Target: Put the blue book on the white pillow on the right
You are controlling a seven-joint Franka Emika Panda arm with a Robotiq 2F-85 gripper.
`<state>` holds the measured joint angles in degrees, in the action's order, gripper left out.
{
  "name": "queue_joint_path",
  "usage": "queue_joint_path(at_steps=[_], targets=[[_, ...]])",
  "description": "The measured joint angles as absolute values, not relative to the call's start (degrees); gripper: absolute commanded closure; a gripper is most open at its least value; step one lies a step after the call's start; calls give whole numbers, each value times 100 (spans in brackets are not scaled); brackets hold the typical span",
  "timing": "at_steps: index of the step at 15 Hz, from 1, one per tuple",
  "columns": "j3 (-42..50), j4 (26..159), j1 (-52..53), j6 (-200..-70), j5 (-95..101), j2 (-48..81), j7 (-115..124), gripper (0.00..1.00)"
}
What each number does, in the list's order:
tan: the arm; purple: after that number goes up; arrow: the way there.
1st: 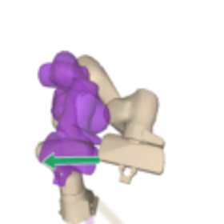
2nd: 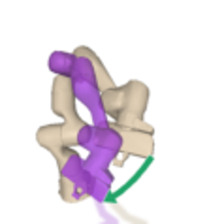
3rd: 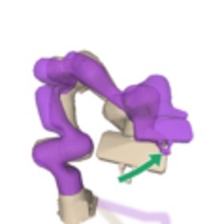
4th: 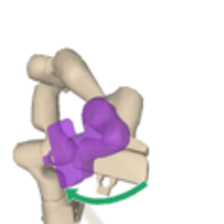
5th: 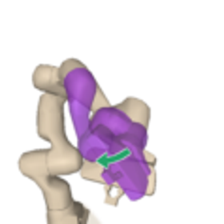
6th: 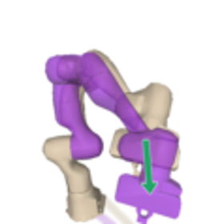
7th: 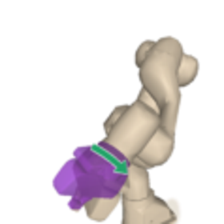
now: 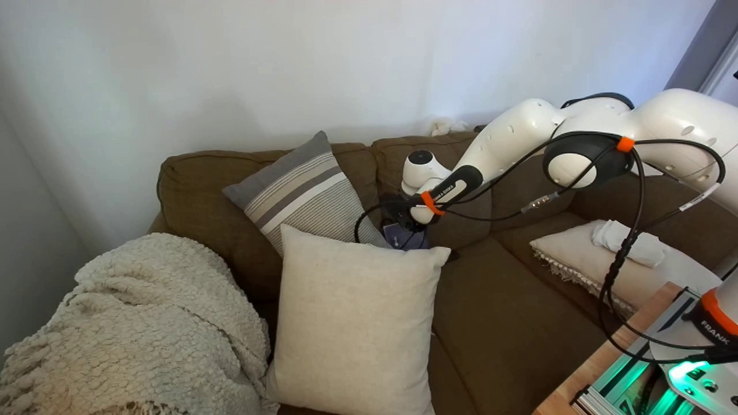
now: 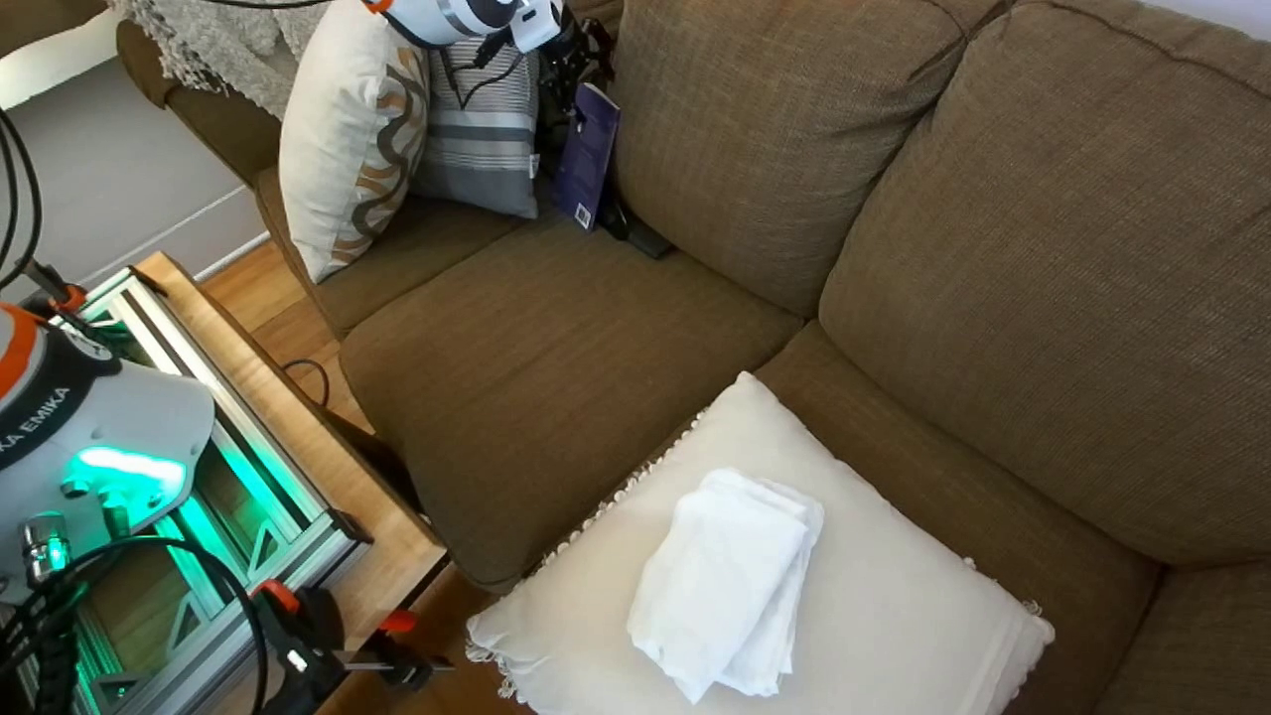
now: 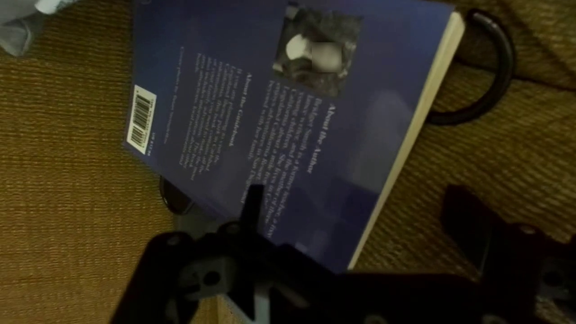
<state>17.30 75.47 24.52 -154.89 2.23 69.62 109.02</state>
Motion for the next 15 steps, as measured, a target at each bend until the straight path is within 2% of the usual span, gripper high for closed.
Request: queue_joint_path(at_steps=[10,15], targets=[[1418,7084,1925,-14295,170,7208,11031,0],[1319,7010,1893,-14406,178,7180,11064,0]])
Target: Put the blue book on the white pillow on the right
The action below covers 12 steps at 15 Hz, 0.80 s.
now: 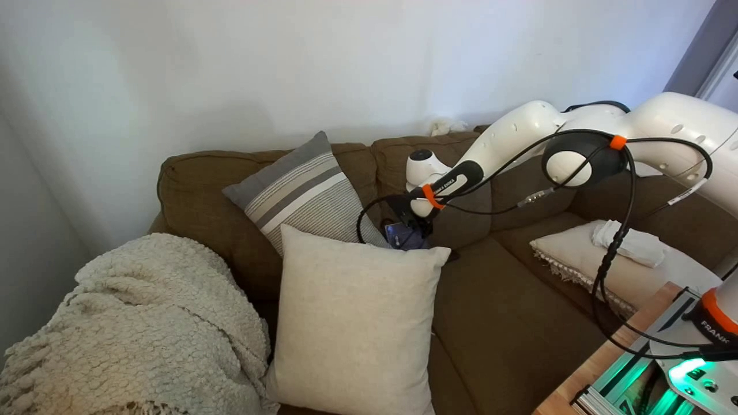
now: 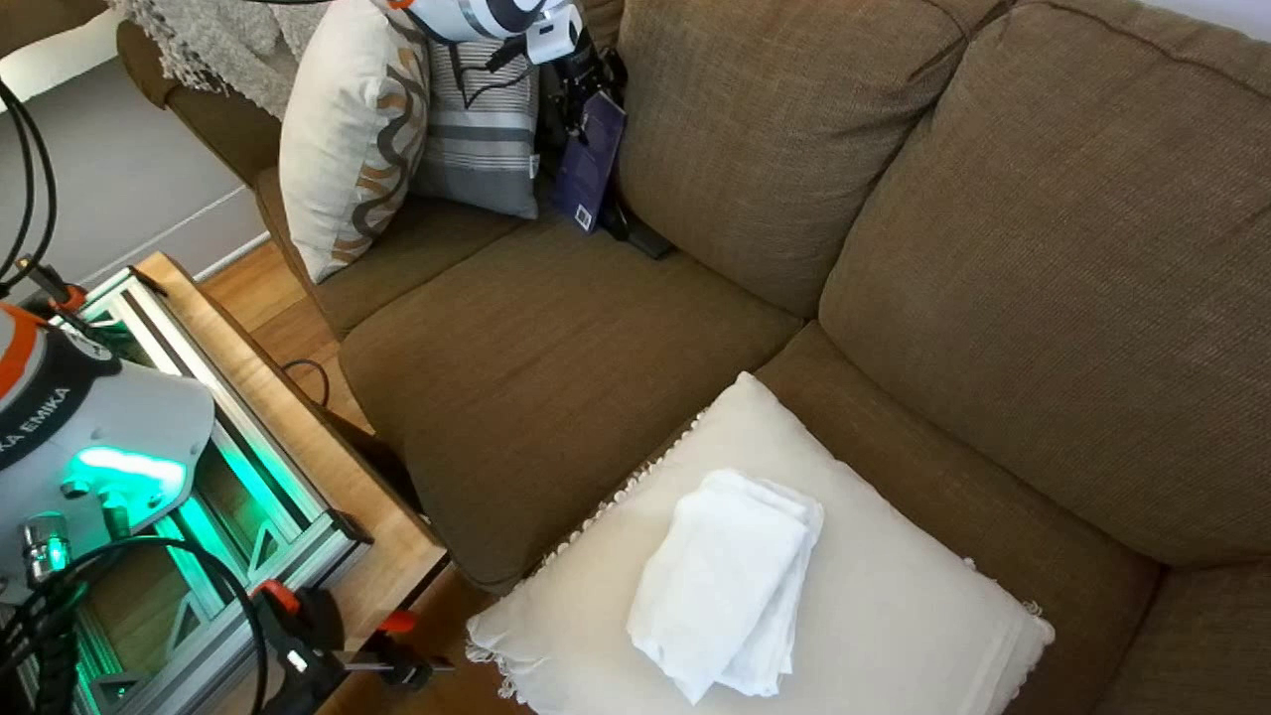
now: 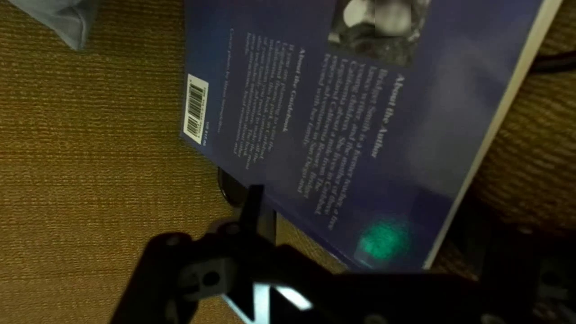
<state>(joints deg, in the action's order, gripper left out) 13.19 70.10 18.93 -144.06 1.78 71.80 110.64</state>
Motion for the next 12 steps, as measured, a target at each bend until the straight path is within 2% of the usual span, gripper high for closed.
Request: queue_joint_path(at_steps=[3,4,6,12], targets=[[1337,6997,1892,-14396,178,7197,11182,0],[1338,6970,1881,-14360,178,7220,11219,25],[1313,6858,1842,-13958,174,7261,11245,34],[751,6740,1460,-13171,53,7101,10817,81]])
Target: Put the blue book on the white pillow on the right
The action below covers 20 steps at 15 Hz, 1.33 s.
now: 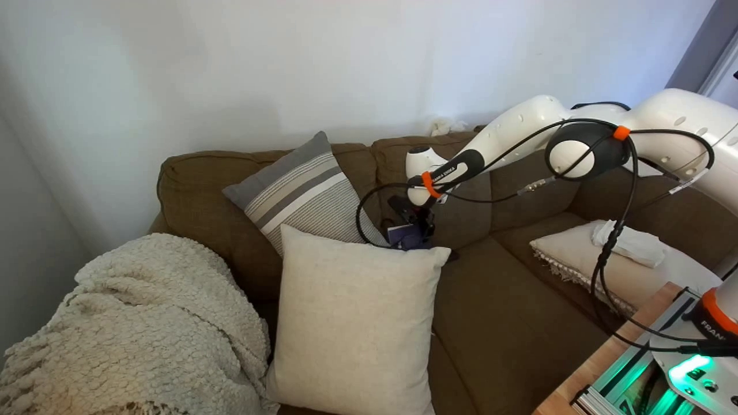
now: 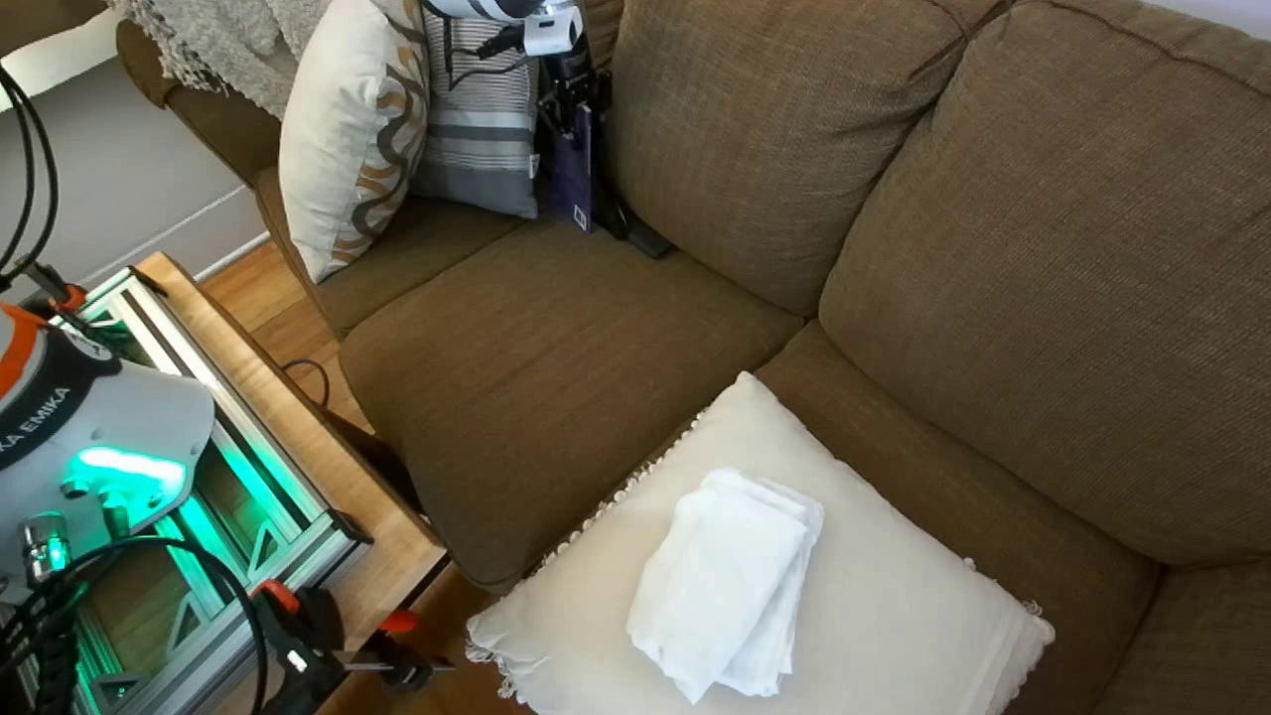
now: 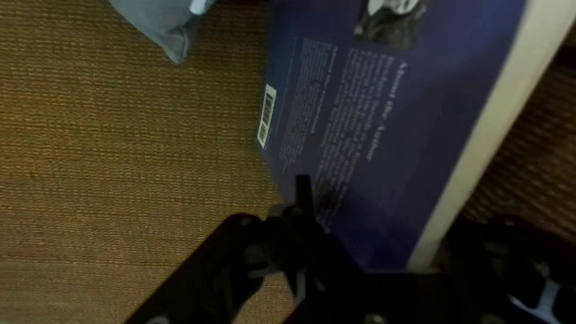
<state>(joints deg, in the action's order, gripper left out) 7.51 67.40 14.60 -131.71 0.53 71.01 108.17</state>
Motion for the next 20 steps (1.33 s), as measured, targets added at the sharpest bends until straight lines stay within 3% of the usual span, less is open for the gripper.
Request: queue_joint_path(at_steps=[2,4,11,19,20], targets=[[667,6849,1433,-13108,47,6903,10702,96],[612,7008,1433,-13071,47,6698,10649,100],[503,7854,1489,-12909,82,6019,10432,97],[1971,9789,2028,-13681,1257,4113,12163,97],[2132,10054,2077,-13752,1480,3847,12471,90]])
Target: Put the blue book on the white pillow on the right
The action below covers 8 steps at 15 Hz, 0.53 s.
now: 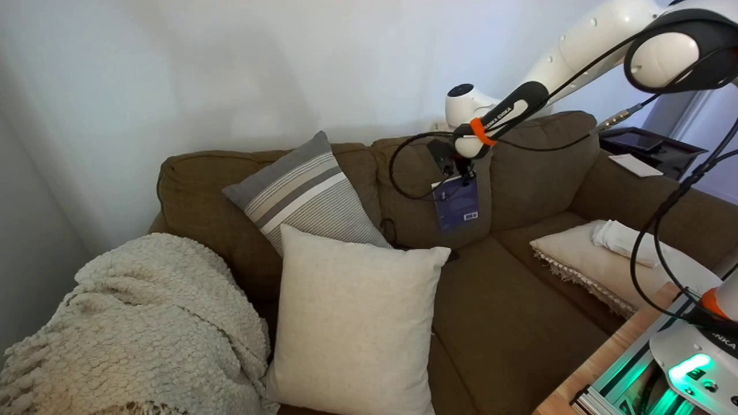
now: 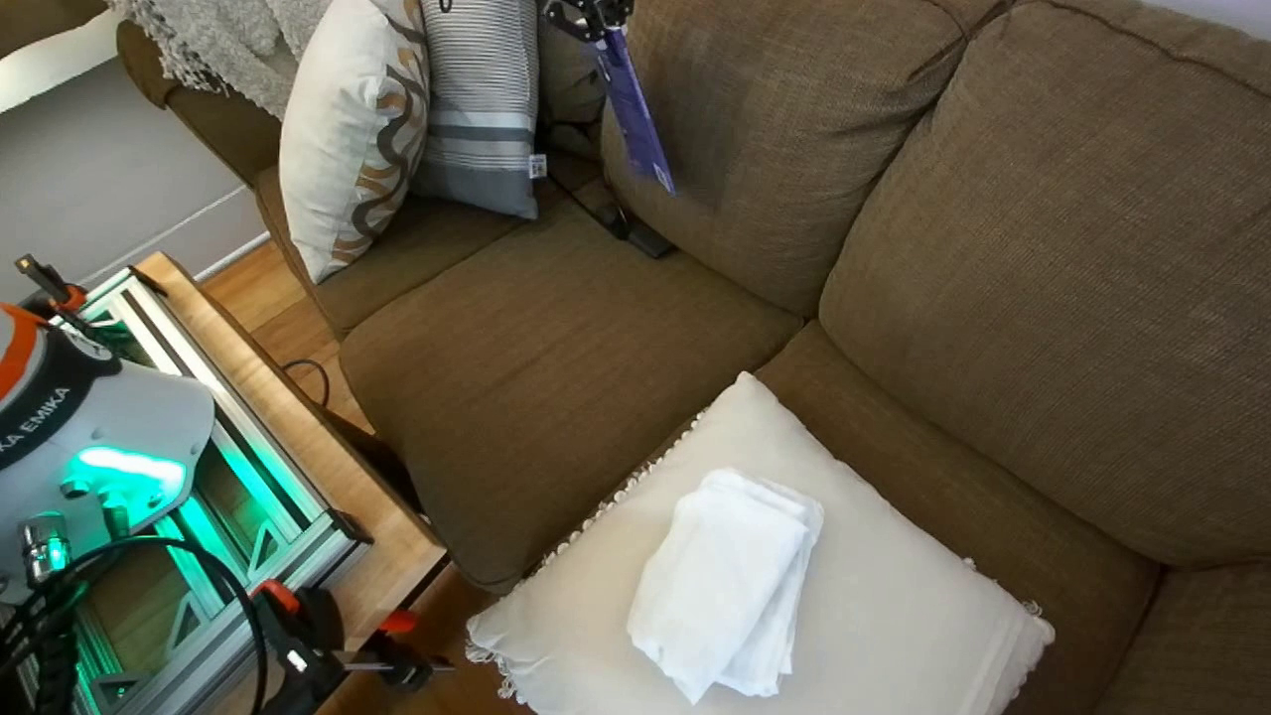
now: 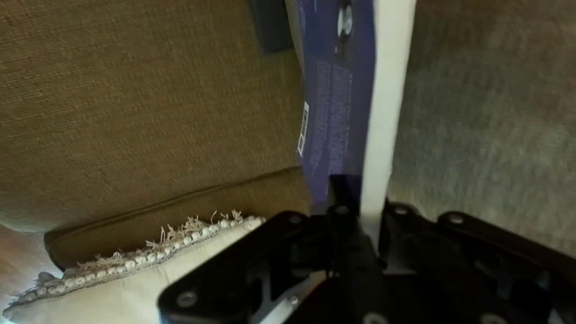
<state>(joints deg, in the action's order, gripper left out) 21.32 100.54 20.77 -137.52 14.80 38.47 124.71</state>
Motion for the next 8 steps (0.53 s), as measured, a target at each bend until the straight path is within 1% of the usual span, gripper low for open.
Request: queue_joint_path(at_steps=[2,3,6,8], targets=[[2326,10548,2109,-13767,1754,3347,12968,90],[2363,10737,2109,-13769,1799,3160,13049,97],[2268,10863,2032,-13707,1999,3019,13269,97],[2378,10913,2018,-13666,2509,3061,13995,97]])
